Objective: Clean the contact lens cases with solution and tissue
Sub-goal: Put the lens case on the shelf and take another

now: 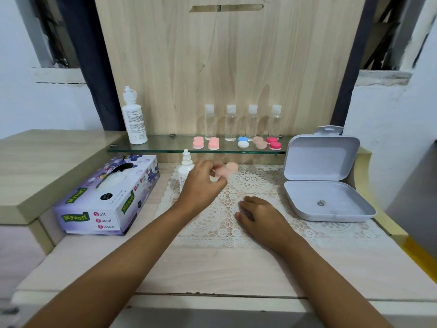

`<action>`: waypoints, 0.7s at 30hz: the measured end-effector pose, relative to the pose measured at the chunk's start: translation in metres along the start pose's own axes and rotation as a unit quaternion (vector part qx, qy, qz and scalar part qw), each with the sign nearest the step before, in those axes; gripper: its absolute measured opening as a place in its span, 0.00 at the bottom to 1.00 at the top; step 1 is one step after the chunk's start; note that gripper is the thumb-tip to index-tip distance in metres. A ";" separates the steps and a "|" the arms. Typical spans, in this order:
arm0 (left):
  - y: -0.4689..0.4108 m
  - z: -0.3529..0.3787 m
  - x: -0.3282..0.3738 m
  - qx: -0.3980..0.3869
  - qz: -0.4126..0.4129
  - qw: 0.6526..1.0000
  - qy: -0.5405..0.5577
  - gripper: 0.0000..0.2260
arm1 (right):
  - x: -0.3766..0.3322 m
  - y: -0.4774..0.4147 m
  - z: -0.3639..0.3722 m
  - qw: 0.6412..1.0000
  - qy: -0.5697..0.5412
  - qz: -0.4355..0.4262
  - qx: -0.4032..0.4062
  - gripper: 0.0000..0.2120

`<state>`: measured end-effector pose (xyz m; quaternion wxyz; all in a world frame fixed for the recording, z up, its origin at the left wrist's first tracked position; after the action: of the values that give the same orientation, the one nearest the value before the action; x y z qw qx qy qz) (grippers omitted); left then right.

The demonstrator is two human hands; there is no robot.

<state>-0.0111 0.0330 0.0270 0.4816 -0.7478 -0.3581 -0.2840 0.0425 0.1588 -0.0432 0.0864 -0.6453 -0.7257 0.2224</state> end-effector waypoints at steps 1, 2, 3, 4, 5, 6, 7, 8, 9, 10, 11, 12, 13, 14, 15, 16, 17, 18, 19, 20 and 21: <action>0.007 0.000 -0.005 -0.014 -0.005 1.000 0.000 0.13 | 0.000 0.000 0.000 1.000 0.001 0.001 -0.002 0.14; 0.012 0.001 -0.011 -0.030 -0.012 0.999 -0.001 0.13 | 0.000 0.000 0.000 1.000 0.001 0.001 -0.005 0.14; 0.017 0.002 -0.018 -0.046 -0.023 0.999 -0.001 0.14 | 0.000 0.000 0.000 1.000 -0.001 0.001 -0.007 0.14; 0.021 0.003 -0.024 -0.060 -0.037 0.997 0.002 0.14 | 0.000 0.000 0.001 1.000 -0.005 0.002 -0.008 0.13; 0.024 0.003 -0.031 -0.072 -0.051 0.996 0.006 0.15 | 0.000 0.000 0.001 1.000 -0.008 0.004 -0.009 0.13; 0.027 0.004 -0.037 -0.082 -0.060 0.995 0.008 0.15 | 0.001 0.000 0.001 1.000 -0.007 0.007 -0.010 0.13; 0.028 0.005 -0.042 -0.095 -0.065 0.993 0.002 0.15 | 0.001 0.000 0.001 1.000 -0.007 0.011 -0.013 0.13; 0.030 0.006 -0.045 -0.109 -0.064 0.992 -0.010 0.15 | 0.001 0.000 0.002 1.000 -0.007 0.015 -0.017 0.12; 0.031 0.008 -0.048 -0.123 -0.060 0.990 -0.021 0.15 | 0.002 0.000 0.002 1.000 -0.011 0.019 -0.020 0.12; 0.032 0.010 -0.049 -0.134 -0.056 0.989 -0.026 0.16 | 0.002 -0.001 0.002 0.999 -0.013 0.024 -0.023 0.11; 0.033 0.011 -0.051 -0.144 -0.056 0.988 -0.024 0.16 | 0.003 -0.001 0.002 0.999 -0.015 0.029 -0.025 0.12; 0.034 0.013 -0.051 -0.154 -0.055 0.986 -0.021 0.16 | 0.003 0.000 0.001 0.999 -0.018 0.034 -0.025 0.13; 0.035 0.015 -0.051 -0.166 -0.051 0.985 -0.019 0.16 | 0.003 0.000 -0.001 0.999 -0.022 0.038 -0.023 0.14; 0.037 0.017 -0.050 -0.177 -0.044 0.983 -0.019 0.16 | 0.001 0.000 -0.003 0.999 -0.025 0.039 -0.019 0.16; 0.038 0.020 -0.049 -0.189 -0.037 0.981 -0.019 0.16 | 0.000 0.000 -0.005 0.999 -0.029 0.037 -0.015 0.17; 0.039 0.022 -0.048 -0.198 -0.030 0.980 -0.018 0.16 | -0.002 -0.001 -0.007 0.999 -0.034 0.036 -0.012 0.18; 0.040 0.024 -0.047 -0.205 -0.024 0.978 -0.018 0.16 | -0.004 -0.001 -0.008 0.998 -0.039 0.037 -0.013 0.19; 0.041 0.025 -0.047 -0.209 -0.019 0.977 -0.019 0.16 | -0.006 -0.001 -0.008 0.998 -0.041 0.039 -0.019 0.20; 0.042 0.025 -0.047 -0.214 -0.015 0.977 -0.019 0.16 | -0.007 -0.001 -0.008 0.998 -0.041 0.041 -0.026 0.21; 0.043 0.026 -0.047 -0.217 -0.014 0.976 -0.017 0.17 | -0.009 0.000 -0.007 0.998 -0.039 0.037 -0.029 0.22; 0.044 0.026 -0.047 -0.218 -0.014 0.976 -0.017 0.17 | -0.010 0.000 -0.007 0.999 -0.035 0.031 -0.028 0.22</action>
<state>-0.0007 0.0323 -0.0415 0.2969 -0.8343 -0.3060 -0.3496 0.0474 0.1505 -0.0352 0.0359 -0.6614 -0.7140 0.2269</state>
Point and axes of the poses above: each hand's wrist, its own y-axis away from the middle knuckle, its own z-axis out of the palm, x = y × z, the point moved 9 cm from there along -y, towards the middle knuckle, and after that the axes turned 12 degrees about y, right-handed, at the moved point
